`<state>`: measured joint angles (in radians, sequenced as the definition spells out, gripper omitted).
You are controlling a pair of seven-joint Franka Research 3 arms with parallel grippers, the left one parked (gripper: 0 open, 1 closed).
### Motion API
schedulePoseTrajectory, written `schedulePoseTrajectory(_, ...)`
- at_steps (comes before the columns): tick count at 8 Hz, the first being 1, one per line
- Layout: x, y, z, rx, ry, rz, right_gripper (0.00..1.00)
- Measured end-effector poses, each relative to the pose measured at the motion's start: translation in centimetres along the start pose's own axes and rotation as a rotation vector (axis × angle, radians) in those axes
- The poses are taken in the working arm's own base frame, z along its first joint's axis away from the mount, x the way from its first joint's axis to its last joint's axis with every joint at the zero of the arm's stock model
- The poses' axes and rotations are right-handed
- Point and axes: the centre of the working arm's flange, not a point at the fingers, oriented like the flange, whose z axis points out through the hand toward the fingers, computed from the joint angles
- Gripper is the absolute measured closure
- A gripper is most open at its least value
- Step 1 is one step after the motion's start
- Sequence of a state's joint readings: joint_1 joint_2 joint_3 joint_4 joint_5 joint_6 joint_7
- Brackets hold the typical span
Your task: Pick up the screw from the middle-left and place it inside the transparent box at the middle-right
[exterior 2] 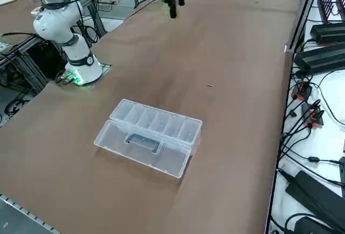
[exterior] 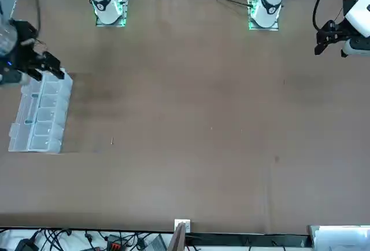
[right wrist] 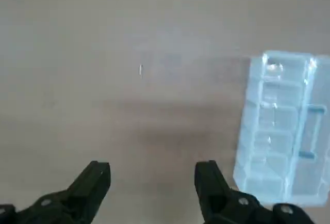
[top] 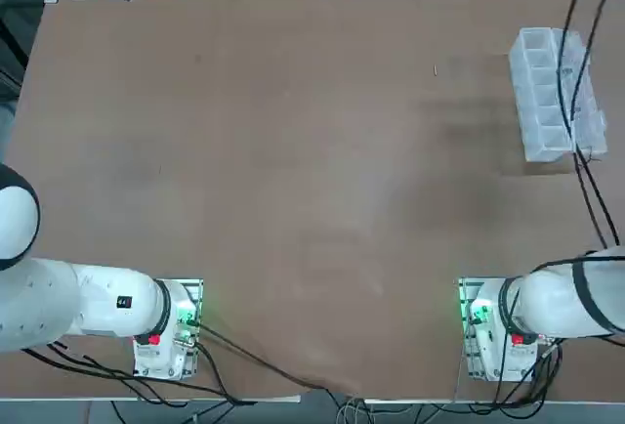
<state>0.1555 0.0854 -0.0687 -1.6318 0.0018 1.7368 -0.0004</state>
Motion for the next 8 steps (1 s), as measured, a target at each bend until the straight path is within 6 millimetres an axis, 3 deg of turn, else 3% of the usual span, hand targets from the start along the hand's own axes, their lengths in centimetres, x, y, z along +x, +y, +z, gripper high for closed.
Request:
schedulePoseTrajectory(1, 2.0, -1.3, 3.2, -0.004, 0.013, -0.016, 0.00)
schedulePoseTrajectory(4, 7.2, -2.4, 15.3, 0.027, 0.019, -0.003, 0.00)
schedulePoseTrajectory(8, 9.5, -2.9, 25.1, 0.042, 0.036, 0.070, 0.01)
